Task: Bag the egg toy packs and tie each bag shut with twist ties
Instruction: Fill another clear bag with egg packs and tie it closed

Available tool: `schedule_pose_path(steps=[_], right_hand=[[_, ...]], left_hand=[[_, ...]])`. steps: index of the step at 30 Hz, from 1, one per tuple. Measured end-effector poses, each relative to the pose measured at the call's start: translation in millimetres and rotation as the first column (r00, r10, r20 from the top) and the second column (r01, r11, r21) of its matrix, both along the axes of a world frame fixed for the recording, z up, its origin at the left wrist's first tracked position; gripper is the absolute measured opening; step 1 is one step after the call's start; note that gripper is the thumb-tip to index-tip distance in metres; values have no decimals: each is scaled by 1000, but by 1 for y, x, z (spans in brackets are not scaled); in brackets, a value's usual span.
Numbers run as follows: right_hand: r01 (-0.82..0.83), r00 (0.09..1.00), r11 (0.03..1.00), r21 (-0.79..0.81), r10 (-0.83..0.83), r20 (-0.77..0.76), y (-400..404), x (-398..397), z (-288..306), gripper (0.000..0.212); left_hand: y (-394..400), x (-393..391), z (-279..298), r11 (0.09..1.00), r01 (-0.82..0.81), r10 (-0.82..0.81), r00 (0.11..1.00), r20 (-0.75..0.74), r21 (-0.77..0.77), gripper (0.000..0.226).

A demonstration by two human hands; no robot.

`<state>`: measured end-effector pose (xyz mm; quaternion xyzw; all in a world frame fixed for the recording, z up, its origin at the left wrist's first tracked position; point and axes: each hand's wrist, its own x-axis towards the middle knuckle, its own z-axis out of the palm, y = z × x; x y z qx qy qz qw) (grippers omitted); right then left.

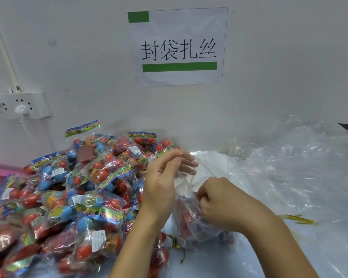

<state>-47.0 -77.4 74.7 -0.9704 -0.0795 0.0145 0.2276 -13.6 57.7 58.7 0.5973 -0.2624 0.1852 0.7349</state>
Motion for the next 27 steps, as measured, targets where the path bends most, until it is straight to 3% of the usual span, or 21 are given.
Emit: schedule_pose_path(steps=[7, 11, 17, 27], right_hand=[[10, 992, 999, 49, -17, 128, 2, 2, -2, 26], [-84, 977, 985, 149, 52, 207, 5, 0, 2, 36], [-168, 977, 984, 59, 158, 141, 17, -2, -3, 34], [-64, 982, 992, 106, 44, 183, 10, 1, -1, 26]], left_hand=[[4, 3, 1, 999, -28, 28, 1000, 8, -31, 30], [8, 5, 1, 996, -57, 57, 998, 2, -62, 30], [3, 4, 0, 999, -27, 27, 1000, -16, -34, 30], [6, 5, 3, 994, -97, 97, 995, 4, -50, 31]])
